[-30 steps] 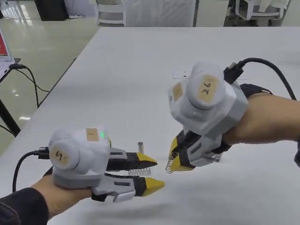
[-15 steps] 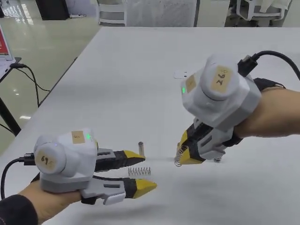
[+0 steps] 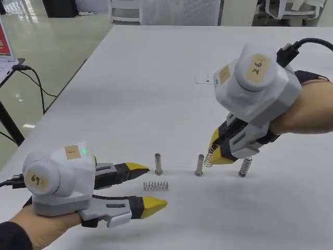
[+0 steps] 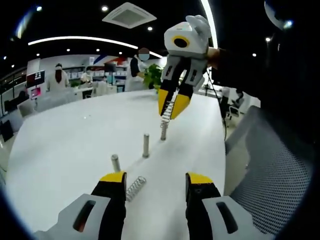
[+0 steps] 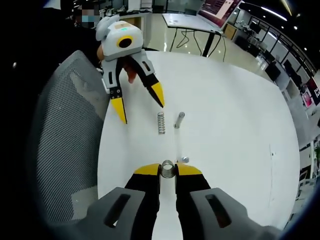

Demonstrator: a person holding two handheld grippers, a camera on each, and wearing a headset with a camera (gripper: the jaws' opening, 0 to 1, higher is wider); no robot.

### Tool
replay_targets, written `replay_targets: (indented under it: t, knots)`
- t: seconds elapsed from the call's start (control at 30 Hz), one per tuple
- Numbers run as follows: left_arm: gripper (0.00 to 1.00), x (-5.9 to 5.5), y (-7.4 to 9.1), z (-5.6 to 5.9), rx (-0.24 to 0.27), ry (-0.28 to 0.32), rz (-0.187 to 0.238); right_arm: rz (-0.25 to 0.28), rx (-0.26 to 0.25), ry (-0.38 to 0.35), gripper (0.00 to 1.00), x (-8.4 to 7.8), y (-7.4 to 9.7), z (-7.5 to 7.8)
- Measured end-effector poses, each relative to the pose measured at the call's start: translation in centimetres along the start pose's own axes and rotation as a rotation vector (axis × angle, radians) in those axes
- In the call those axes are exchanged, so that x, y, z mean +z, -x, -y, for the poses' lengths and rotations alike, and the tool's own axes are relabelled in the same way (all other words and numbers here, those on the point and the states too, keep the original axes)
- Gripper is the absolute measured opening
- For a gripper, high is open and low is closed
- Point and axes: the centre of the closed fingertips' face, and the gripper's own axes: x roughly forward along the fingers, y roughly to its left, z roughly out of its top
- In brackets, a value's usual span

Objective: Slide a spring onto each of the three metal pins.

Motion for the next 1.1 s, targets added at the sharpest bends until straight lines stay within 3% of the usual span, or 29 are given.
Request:
replay_targets:
  t: [0.37,1.1]
  knots:
    - [0.45,0.0,-0.1,0.1,0.015,0.015,0.010,-0.013,-0.022,-0.006,0.08,0.0,-1.1,2.3]
    - [0.46,-0.3,-0.2,-0.1,0.021,0.021,0.006,-0.026,0.006,-0.025,0.08,-0.6,-2.6,2.6]
